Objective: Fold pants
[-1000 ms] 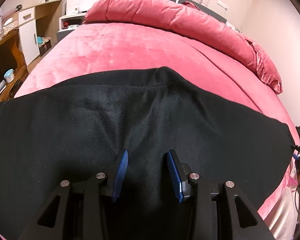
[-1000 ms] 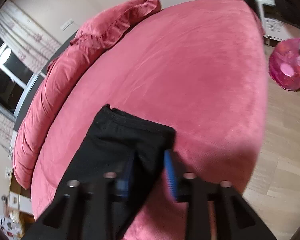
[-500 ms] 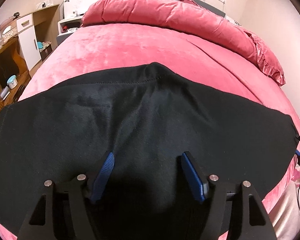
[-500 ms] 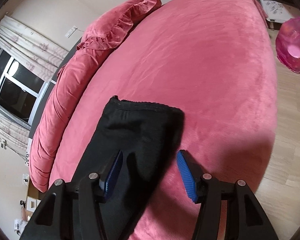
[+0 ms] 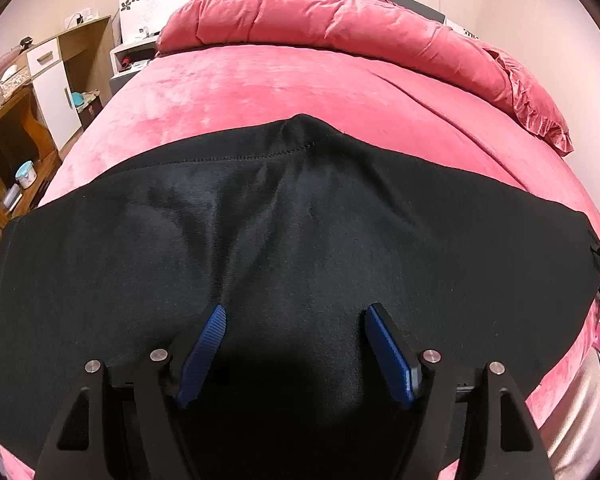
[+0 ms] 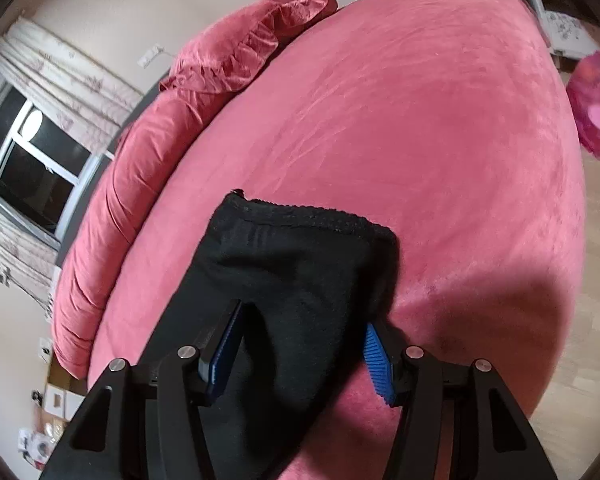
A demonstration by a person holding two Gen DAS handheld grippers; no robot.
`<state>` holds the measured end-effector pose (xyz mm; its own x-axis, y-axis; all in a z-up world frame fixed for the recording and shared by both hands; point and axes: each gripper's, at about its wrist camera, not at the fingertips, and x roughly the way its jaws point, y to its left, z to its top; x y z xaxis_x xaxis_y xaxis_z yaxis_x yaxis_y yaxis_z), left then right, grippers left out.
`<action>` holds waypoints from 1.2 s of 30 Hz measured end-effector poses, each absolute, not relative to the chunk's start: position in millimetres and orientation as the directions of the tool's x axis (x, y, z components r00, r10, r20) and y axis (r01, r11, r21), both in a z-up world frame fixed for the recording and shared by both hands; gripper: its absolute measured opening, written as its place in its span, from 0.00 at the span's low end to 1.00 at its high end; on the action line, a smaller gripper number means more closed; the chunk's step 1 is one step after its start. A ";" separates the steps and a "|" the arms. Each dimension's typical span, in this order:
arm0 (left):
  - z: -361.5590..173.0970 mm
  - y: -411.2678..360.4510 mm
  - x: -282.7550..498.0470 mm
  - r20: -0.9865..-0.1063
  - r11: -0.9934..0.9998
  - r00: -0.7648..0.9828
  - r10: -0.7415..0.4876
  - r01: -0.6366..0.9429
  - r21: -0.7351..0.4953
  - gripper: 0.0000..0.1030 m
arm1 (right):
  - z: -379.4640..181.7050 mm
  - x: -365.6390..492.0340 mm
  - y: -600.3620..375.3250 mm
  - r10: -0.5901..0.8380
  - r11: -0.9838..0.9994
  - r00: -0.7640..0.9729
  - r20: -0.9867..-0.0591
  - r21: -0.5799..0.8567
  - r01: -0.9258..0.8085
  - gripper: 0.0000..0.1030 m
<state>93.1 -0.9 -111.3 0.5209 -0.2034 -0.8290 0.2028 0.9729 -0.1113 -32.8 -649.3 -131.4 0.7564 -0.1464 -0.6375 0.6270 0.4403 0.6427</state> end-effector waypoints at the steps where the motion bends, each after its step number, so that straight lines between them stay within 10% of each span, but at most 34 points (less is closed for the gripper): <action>1: -111.7 -1.0 93.1 -0.829 0.973 0.521 -0.204 0.204 -0.111 0.72 | -132.4 -33.9 -646.3 -0.156 0.440 0.765 -0.624 0.650 0.620 0.57; 8: -113.7 -1.3 92.0 -0.824 0.971 0.527 -0.209 0.213 -0.110 0.75 | -134.5 -30.3 -639.7 -0.181 0.446 0.764 -0.619 0.641 0.625 0.55; 23: -93.0 35.0 81.1 -0.761 0.979 0.616 -0.202 0.153 -0.136 0.74 | -136.0 -33.8 -644.2 -0.160 0.419 0.779 -0.606 0.673 0.610 0.16; 36: -112.5 34.7 77.5 -0.786 0.988 0.604 -0.132 0.143 -0.055 0.75 | -76.5 -27.0 -626.0 -0.135 0.542 0.805 -0.578 0.637 0.549 0.14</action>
